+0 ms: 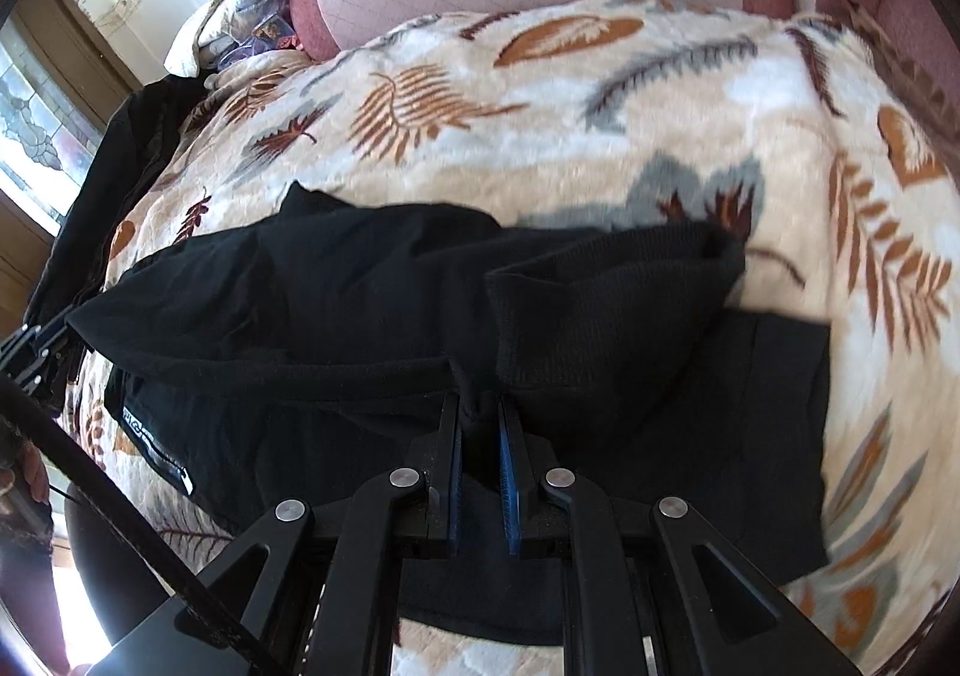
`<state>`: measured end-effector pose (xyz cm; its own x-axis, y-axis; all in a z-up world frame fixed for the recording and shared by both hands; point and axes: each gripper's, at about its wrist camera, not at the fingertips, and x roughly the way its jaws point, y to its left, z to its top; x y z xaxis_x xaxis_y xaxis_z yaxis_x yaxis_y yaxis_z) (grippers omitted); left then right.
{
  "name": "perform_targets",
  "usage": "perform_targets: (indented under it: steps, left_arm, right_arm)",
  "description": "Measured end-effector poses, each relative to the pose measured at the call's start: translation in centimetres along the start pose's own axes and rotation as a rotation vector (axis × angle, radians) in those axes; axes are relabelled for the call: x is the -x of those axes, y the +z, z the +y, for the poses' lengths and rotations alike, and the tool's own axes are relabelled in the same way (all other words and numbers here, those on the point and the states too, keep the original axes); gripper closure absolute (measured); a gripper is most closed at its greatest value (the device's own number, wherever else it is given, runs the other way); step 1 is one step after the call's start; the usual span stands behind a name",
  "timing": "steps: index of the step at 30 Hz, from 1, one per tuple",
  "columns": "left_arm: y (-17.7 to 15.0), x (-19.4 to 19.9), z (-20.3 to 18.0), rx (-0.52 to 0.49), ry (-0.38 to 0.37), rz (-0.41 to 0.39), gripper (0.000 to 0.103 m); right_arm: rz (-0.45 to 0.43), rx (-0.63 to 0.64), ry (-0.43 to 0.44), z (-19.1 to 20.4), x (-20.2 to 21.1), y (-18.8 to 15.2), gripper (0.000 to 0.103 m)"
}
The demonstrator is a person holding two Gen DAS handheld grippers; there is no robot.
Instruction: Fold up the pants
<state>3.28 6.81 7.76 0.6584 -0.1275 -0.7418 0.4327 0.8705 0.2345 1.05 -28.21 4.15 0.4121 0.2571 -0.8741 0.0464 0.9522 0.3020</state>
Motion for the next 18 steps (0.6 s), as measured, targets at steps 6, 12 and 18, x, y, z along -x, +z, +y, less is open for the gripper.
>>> perform_targets:
  steps: [6, 12, 18]
  left_arm:
    - [-1.1, 0.1, -0.1, 0.022, -0.015, 0.012, 0.085]
    - [-2.2, 0.2, 0.5, 0.092, -0.057, 0.036, 0.085]
    - [-4.7, 1.1, 2.4, 0.23, -0.072, 0.064, 0.085]
  right_arm:
    - [0.002, -0.037, 0.019, -0.3, 0.1, -1.0, 0.092]
    - [0.001, -0.049, 0.027, -0.5, 0.2, -1.7, 0.092]
    - [-0.002, -0.063, 0.046, -0.9, 0.3, -3.0, 0.092]
